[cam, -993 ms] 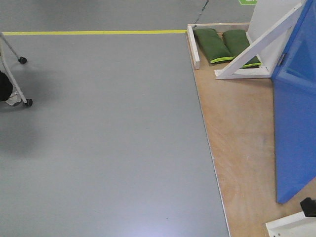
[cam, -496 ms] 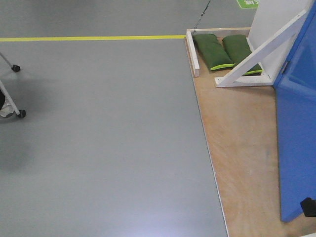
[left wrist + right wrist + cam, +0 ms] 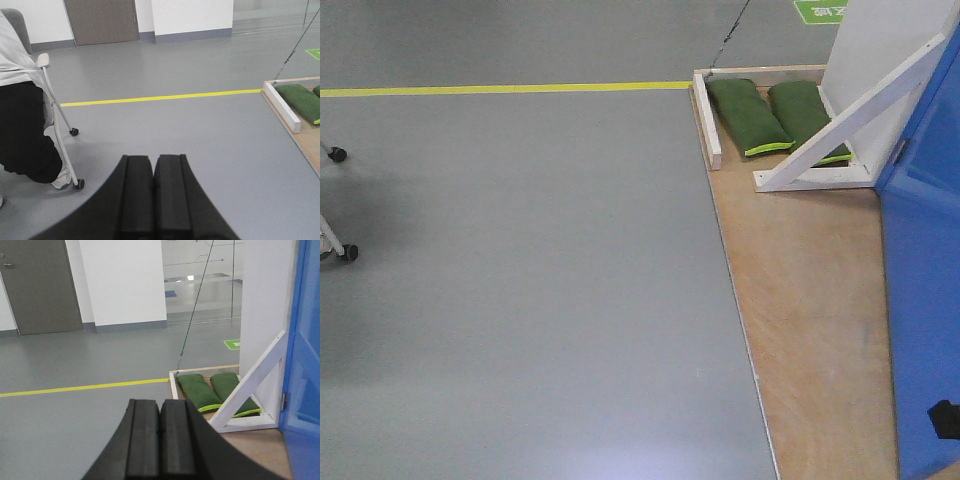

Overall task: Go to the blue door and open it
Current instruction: 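Drive the base up beside the blue door and stop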

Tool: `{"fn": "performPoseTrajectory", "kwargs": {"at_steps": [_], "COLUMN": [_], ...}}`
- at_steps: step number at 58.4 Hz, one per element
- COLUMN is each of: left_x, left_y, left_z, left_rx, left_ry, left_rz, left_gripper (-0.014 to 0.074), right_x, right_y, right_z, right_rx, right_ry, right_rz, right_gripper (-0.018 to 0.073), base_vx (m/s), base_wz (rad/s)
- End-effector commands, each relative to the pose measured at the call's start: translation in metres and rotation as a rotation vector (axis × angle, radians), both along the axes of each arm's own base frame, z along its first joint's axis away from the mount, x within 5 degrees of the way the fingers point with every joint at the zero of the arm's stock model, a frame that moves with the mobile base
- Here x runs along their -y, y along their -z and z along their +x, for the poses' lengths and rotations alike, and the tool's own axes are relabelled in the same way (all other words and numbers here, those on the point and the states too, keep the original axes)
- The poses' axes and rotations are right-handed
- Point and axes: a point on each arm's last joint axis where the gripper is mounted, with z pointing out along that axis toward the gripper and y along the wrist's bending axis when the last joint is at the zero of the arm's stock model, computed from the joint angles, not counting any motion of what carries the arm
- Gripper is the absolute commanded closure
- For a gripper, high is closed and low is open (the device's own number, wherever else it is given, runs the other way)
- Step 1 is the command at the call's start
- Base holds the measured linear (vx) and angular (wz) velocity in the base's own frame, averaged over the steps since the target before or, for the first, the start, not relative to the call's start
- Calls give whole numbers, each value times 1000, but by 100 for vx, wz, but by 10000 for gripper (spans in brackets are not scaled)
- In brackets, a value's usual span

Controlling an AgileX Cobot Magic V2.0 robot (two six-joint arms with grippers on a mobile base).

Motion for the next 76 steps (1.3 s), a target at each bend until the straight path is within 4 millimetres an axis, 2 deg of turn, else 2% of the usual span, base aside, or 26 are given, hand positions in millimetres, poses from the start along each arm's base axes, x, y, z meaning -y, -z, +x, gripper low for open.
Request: {"fn": "performPoseTrajectory", "kwargs": {"at_steps": [1,76], "left_x": [1,1], "left_y": [-7,-7], "left_z": [0,0], "left_rx": [98,101], "left_ry": [9,9], "left_rz": [0,0], "left_gripper": [526,526], "right_x": [0,0], "right_y": [-2,-2], "right_z": [-1,-1], "right_rx": [86,86], "right_ry": [6,7], "right_rz": [-8,-8], "right_gripper": [557,557], "base_vx": [12,4], "base_wz": [-2,0]}}
